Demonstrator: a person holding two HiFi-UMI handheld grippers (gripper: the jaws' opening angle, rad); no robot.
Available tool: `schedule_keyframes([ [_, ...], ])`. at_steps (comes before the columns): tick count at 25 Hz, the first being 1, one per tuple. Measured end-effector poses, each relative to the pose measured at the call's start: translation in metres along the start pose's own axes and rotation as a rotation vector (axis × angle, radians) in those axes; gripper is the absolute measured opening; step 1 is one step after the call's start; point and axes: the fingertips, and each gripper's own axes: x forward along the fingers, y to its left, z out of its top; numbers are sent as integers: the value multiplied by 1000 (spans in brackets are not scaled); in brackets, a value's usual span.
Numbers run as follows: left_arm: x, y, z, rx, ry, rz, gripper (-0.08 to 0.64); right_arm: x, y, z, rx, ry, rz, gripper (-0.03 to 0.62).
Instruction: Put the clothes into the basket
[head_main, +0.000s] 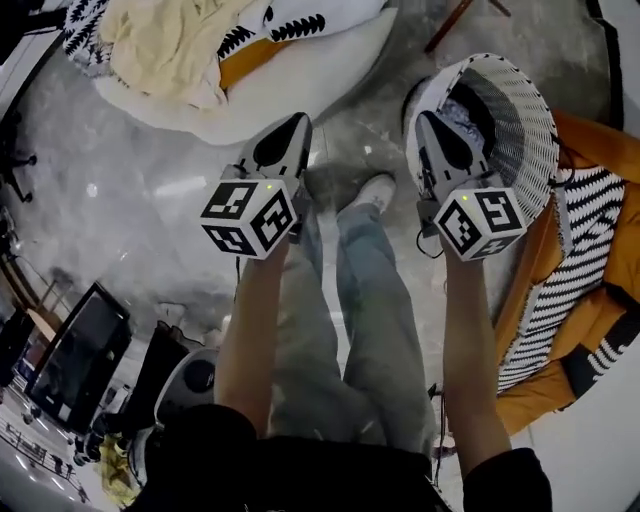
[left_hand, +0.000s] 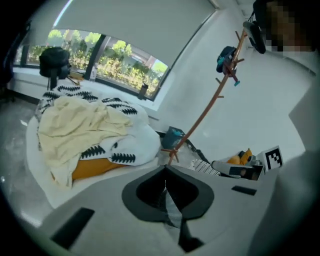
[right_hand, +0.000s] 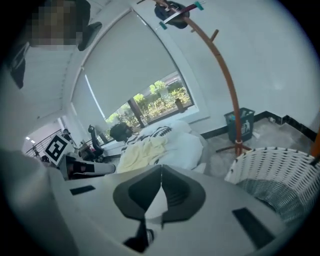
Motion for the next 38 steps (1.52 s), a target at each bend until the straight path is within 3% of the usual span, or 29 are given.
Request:
schedule_keyframes([
  [7, -43, 103, 1, -14, -27, 158, 9, 83, 69, -15, -59, 92, 106, 12],
  [15, -81, 208, 36, -84, -87, 312, 9, 167, 127, -14, -183, 175, 130, 14],
  [22, -80, 273, 65, -103, -134, 308, 9, 245, 168, -9, -238, 192, 158, 14],
  [35, -51, 384, 109, -105, -160, 333, 11, 374, 190, 21, -311, 183, 144, 16],
  [36, -48, 391, 110, -117, -148, 331, 14, 382, 193, 25, -318, 178, 155, 27],
  [37, -46, 399, 110, -125, -133, 334, 40, 391, 196, 27, -323, 177, 167, 98],
  [38, -45, 407, 110, -125, -117, 342, 109, 400, 198, 28, -322, 181, 179, 164],
])
